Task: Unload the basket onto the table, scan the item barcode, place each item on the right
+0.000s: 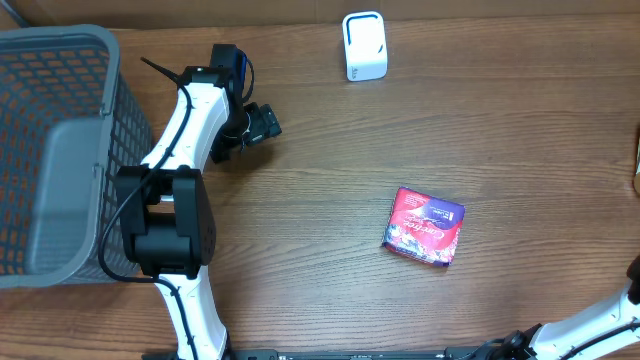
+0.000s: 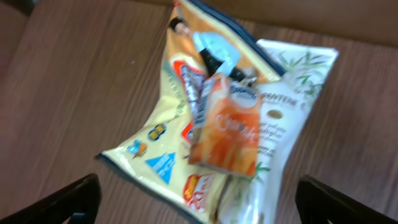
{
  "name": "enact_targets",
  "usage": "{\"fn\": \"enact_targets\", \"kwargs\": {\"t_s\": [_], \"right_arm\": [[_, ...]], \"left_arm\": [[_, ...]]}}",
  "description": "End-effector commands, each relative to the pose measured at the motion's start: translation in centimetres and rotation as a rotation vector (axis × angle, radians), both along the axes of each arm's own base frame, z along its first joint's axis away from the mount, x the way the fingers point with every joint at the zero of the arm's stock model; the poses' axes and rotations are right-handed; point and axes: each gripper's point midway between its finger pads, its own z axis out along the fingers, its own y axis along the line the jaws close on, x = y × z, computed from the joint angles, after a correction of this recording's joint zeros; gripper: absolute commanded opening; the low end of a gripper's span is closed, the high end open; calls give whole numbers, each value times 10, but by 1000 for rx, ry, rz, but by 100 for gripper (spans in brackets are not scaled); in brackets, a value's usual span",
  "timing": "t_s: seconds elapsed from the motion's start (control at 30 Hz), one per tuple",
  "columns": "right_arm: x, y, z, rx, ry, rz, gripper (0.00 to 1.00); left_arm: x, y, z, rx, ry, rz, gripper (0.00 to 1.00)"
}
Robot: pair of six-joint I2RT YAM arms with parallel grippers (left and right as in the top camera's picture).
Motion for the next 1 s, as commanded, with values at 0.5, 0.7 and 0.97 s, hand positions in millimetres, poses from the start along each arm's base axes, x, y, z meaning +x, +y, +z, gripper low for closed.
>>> {"fn": "enact_targets", "kwargs": {"t_s": [0.5,0.7,0.97], "right_arm": [[60,136,7,485,-259,414,97],[67,240,-2,618,-134,675,100],[41,362,-29,683,190,877,100]], "left_arm": [[1,-3,2,-1,-8,-16,100],[1,-3,2,-1,-8,-16,100],[1,-3,2,-1,-8,-16,100]]}}
